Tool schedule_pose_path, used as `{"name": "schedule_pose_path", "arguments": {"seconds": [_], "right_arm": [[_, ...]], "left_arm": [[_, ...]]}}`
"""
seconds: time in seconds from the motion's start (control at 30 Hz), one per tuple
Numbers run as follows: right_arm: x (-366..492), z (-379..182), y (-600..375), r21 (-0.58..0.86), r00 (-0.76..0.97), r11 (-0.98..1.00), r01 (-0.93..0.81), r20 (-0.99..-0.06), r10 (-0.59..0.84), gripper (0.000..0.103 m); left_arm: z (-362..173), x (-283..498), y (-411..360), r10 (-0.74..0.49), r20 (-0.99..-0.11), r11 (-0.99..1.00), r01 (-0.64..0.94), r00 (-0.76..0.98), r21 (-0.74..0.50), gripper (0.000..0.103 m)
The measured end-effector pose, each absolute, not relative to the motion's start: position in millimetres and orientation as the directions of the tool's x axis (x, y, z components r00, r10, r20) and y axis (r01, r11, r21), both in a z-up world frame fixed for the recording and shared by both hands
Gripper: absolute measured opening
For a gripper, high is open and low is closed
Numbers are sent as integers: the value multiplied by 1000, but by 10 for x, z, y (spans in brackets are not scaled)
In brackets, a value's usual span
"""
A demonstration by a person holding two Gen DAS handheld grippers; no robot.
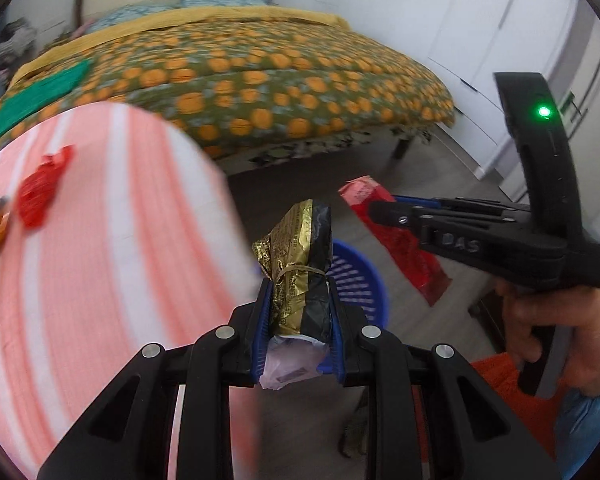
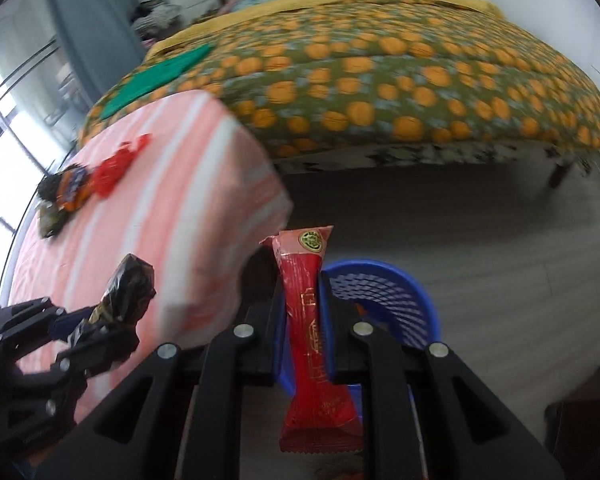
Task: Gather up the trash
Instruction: 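Carry both wrappers to the blue wastebasket and open both tools, then return both tools over the table toward the oat snack bag and red bag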
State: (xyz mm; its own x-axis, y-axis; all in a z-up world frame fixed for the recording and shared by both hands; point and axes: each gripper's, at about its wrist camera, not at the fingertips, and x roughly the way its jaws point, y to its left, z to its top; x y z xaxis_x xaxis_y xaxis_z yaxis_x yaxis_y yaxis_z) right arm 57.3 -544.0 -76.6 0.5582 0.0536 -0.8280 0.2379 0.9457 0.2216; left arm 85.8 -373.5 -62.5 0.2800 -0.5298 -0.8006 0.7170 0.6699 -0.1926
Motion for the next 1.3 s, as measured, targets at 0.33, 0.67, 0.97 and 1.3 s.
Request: {"name": "schedule_pose_path", "arguments": {"seconds": [0.33,0.67,0.97,1.3], "right_arm": [[404,-1256,-6107,275,537,888,369,-843,38,15],[468,-1658,-6427,337,509,845,415,-856,92,15],[477,-1745,-6582,387,520,808,445,-846,119,37],[356,-1356,-6444,311,600,834,455,-800,-29,85]], "left_arm": [[-1175,717,-4513,-495,-844,660,722,207,-210,25],[-1605,917,-4862,-455,-869,682,703,196,-199,27],[-1758,967,-4932,-443,-877,681,705,184,-196,60],[-1194,727,-4441,-540,-808,658,717,235,-231,73]]}}
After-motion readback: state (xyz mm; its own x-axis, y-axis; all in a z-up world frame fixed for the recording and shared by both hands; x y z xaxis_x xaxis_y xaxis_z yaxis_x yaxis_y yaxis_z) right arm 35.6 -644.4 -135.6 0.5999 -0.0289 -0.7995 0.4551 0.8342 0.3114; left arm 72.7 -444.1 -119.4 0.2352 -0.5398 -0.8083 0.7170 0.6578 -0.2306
